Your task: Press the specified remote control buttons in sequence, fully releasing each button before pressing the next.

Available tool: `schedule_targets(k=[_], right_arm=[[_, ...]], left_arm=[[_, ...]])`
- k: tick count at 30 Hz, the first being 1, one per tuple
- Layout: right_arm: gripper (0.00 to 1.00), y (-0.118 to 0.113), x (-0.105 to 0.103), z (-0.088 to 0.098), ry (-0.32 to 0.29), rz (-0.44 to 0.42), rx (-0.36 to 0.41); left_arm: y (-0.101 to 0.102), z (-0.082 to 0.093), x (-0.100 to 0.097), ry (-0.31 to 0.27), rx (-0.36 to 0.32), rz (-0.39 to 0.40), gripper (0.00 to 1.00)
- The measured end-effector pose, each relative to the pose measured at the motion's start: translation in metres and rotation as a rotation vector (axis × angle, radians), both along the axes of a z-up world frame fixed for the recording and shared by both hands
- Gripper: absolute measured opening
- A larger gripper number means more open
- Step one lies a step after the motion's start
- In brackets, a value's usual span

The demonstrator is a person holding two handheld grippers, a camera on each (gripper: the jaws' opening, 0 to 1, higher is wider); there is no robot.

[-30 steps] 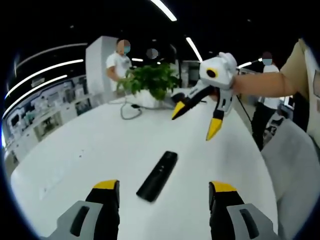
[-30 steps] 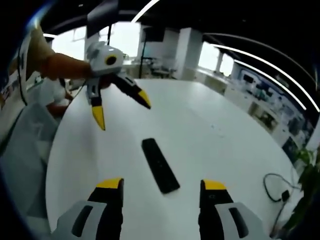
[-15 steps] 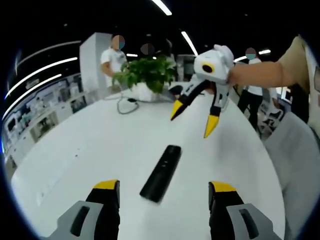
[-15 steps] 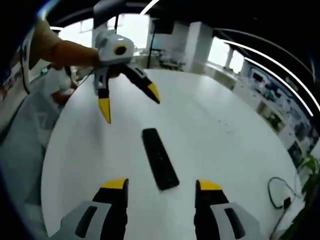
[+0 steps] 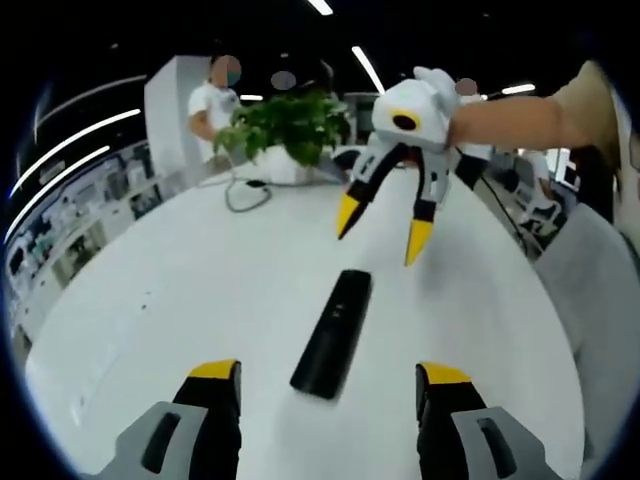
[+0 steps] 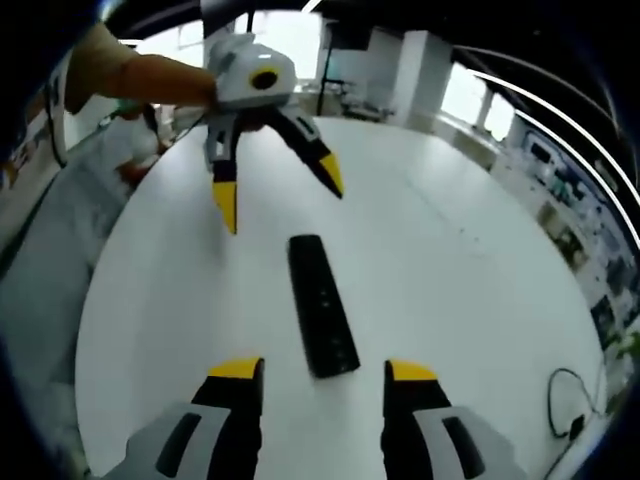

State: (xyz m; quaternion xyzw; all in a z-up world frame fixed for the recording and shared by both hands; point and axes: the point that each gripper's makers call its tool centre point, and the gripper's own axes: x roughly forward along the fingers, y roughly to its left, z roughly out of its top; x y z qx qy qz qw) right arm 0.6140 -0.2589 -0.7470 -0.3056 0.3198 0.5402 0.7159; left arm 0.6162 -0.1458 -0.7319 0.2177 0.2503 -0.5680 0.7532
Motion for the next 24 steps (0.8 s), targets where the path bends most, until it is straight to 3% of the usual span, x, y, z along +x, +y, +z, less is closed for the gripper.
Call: schedule_targets(k=[24], right_arm=[[0.37,0.011,0.012,-0.028,0.082,0.072,-0.087]], left_arm=[[-0.013,-0.027,0.013,0.036,0.096,-0.104,0.70]])
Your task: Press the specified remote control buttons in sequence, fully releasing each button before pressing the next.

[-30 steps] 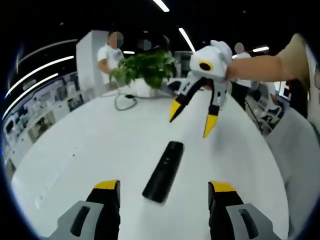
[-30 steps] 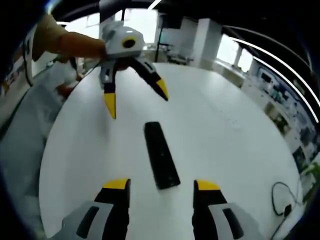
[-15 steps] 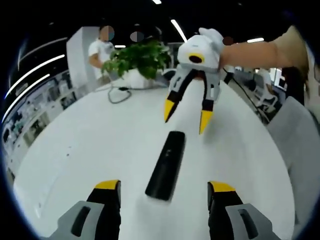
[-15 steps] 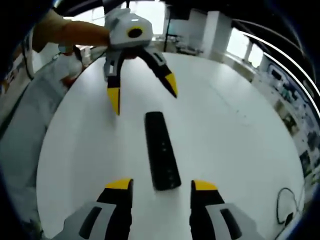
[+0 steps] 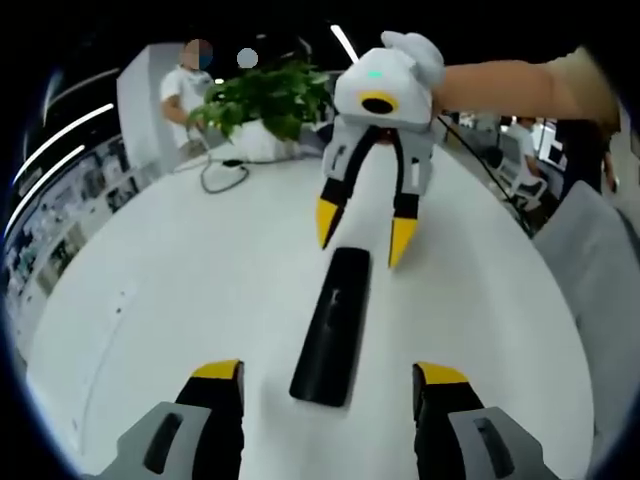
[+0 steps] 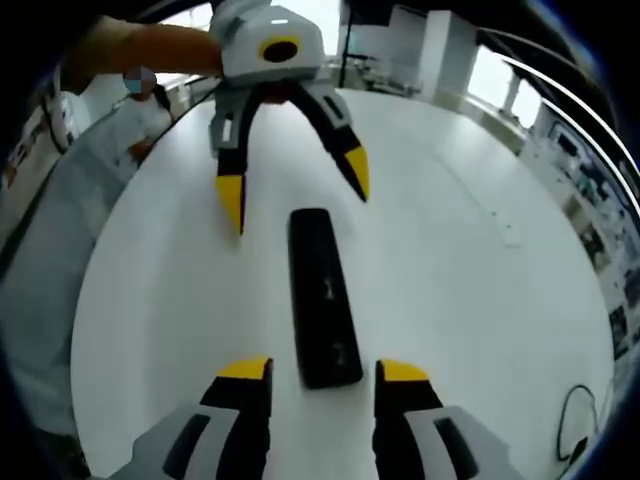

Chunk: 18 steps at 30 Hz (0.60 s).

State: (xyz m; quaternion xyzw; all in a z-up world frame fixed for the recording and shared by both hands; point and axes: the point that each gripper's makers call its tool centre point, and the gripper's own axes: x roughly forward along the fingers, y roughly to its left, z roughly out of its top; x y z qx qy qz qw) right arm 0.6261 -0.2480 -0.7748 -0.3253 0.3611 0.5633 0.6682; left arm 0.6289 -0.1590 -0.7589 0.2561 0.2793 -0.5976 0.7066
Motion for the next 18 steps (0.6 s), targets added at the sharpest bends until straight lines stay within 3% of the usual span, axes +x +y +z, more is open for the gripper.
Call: schedule_targets(k=[18], right_arm=[[0.28,-0.001,0.009,-0.013,0.030,0.065,-0.084]], left_arm=[[-0.006,-0.015,0.005,0.033,0.100,-0.067,0.53]])
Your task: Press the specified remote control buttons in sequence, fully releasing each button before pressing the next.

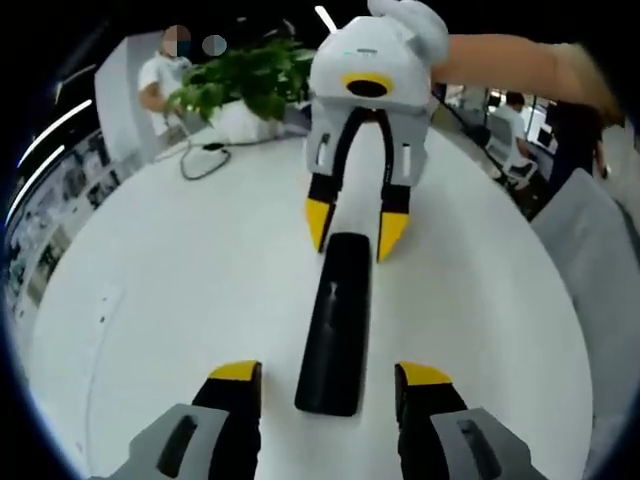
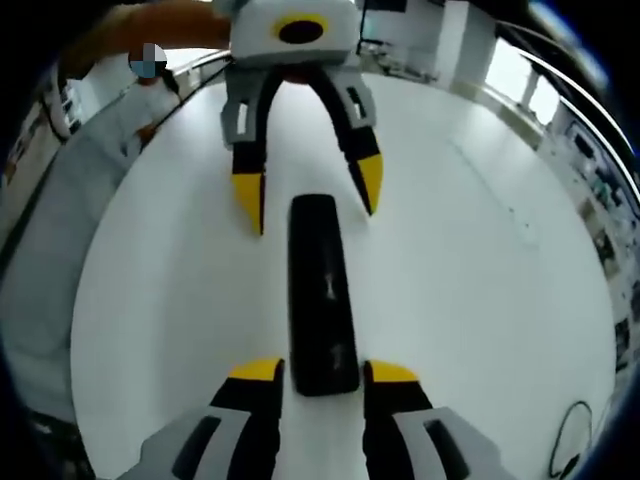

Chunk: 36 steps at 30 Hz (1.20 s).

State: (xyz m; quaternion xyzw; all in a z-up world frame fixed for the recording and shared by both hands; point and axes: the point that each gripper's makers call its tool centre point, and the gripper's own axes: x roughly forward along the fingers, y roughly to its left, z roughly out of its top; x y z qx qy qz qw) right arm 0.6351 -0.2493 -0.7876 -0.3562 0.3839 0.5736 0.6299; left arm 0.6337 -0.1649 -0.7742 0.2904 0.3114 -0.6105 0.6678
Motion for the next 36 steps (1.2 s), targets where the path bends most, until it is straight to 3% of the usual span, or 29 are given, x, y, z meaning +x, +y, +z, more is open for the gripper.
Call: schedule_targets(k=[19,26,36], right_arm=[[0.21,0.0013,-0.0046,0.0013,0.000,0.052,-0.062],[0.21,0.0019,-0.0061,0.0019,-0.003,0.065,-0.076],[0.20,0.0024,-0.0056,0.0019,-0.011,0.078,-0.094]], left_arm=[[0.0002,-0.0033,-0.0022,0.017,0.078,-0.056,0.38],[-0.0016,-0.0037,-0.0037,0.005,0.114,-0.099,0.24],[-0.0003,-0.0047,-0.0019,0.001,0.136,-0.090,0.23]])
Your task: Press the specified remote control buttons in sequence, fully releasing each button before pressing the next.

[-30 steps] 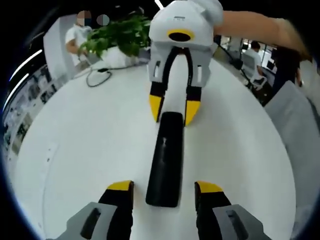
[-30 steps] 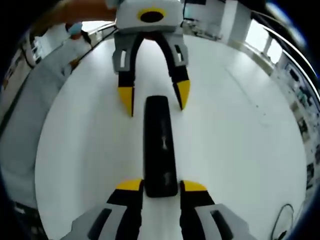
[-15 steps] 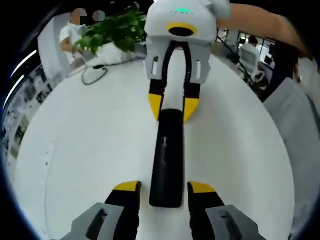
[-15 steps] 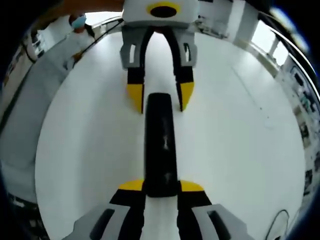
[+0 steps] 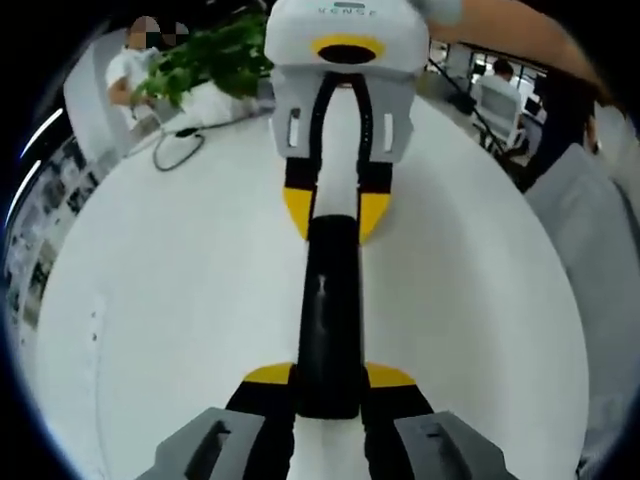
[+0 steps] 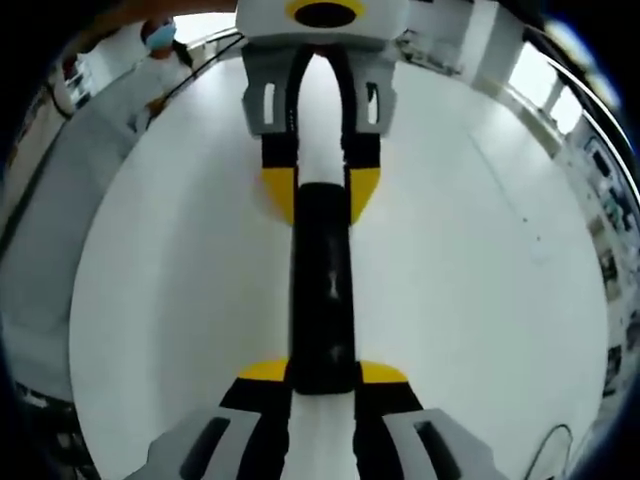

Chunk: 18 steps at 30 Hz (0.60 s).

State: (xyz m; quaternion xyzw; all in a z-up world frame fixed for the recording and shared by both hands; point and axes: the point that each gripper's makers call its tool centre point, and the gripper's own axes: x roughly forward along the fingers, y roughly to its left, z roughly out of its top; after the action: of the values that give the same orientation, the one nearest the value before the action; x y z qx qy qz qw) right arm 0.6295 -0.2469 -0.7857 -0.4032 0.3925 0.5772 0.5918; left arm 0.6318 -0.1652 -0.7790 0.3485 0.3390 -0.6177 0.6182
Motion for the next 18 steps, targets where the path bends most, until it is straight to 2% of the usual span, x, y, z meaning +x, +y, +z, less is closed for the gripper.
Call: schedule_targets(k=[11,18], right_arm=[[0.20,0.0010,-0.0023,0.0011,-0.010,0.008,-0.012],[0.20,0.0031,-0.0045,0.0092,-0.018,0.008,0.000]], left_arm=[[0.0027,0.0020,0.0017,-0.008,0.006,-0.002,0.23],[0.0053,0.0061,0.0005,-0.015,0.008,0.001,0.23]])
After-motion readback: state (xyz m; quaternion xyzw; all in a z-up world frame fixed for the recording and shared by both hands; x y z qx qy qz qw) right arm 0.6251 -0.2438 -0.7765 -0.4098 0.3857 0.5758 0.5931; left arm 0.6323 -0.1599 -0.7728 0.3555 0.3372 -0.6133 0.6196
